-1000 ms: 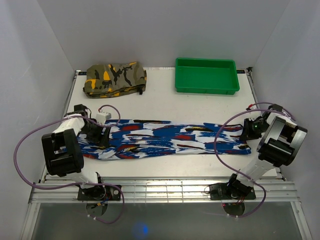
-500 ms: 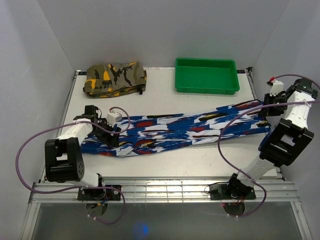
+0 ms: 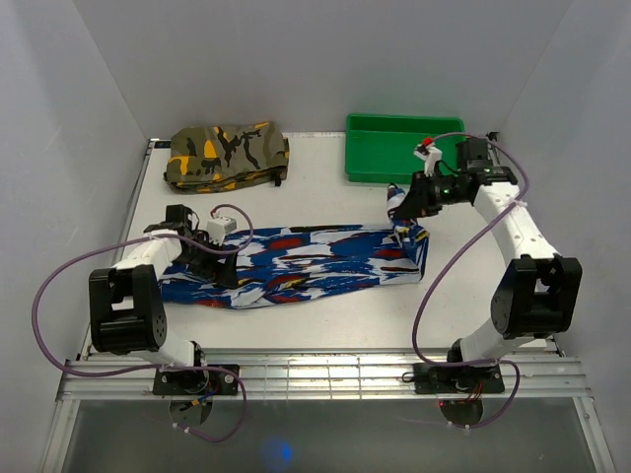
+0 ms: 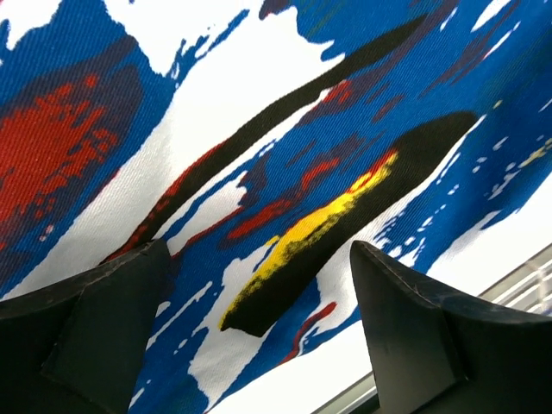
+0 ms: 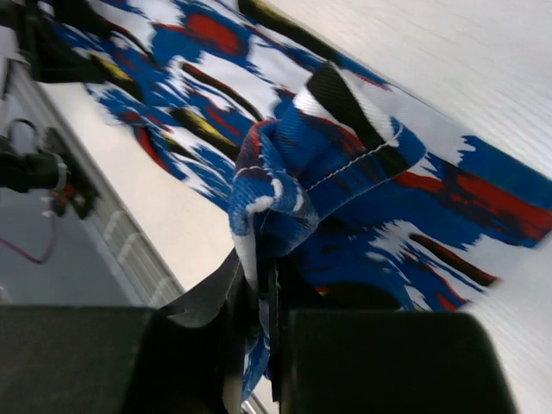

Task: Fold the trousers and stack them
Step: Fold the trousers

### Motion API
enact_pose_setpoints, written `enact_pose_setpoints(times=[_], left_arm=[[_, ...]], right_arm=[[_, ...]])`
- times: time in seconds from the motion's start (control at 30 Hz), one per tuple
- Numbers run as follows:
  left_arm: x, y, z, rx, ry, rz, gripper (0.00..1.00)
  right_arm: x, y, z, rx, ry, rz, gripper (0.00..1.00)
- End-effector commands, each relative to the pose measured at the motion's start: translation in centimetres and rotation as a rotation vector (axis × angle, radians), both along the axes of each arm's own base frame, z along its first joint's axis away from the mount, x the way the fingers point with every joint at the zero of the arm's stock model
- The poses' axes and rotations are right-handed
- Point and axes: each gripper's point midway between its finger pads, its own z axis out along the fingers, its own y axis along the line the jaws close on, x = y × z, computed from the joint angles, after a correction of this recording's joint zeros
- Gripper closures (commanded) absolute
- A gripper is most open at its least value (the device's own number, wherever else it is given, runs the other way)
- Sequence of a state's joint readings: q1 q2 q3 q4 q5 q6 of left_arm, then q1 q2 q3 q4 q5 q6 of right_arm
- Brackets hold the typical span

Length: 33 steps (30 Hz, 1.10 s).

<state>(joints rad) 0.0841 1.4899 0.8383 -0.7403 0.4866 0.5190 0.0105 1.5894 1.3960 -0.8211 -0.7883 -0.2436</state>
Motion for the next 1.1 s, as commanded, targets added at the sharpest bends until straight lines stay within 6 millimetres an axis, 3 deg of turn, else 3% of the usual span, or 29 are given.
enact_pose_setpoints(times=[0.0, 0.2, 0.4, 0.53, 0.73, 0.9, 0.97, 1.07], left_arm=[[0.5, -0.8, 0.9, -0.075, 0.026, 0.053, 0.02], [1.8, -0.2, 1.7, -0.114, 0.024, 0.125, 0.02], [2.3, -0.3, 1.6, -0.148, 0.028, 0.188, 0.02], [2.3, 0.1, 0.6, -0.128, 0.074, 0.238, 0.02], [2.5, 0.0, -0.1, -0.142, 0.124, 0.275, 0.02], [2.9, -0.2, 0.5, -0.166, 0.111, 0.280, 0.02], [3.4, -0.5, 2.0, -0.195, 0.067, 0.270, 0.02], [4.0, -1.1, 4.7, -0.248, -0.004, 0.250, 0.02]], right_arm=[[0.8, 5.6, 3.0, 0.210, -0.016, -0.016, 0.92], [-2.0, 12.8, -0.4, 0.226, 0.120, 0.054, 0.92], [-3.2, 19.0, -0.1, 0.318, 0.141, 0.057, 0.92], [-4.4, 22.6, -1.5, 0.299, 0.200, 0.067, 0.92], [-4.8, 26.5, -3.0, 0.293, 0.248, 0.039, 0.92], [-5.4, 28.5, -7.0, 0.253, 0.341, 0.033, 0.92], [-5.7, 28.7, -8.8, 0.233, 0.372, 0.027, 0.92], [-5.7, 28.9, -9.7, 0.255, 0.390, 0.013, 0.92]])
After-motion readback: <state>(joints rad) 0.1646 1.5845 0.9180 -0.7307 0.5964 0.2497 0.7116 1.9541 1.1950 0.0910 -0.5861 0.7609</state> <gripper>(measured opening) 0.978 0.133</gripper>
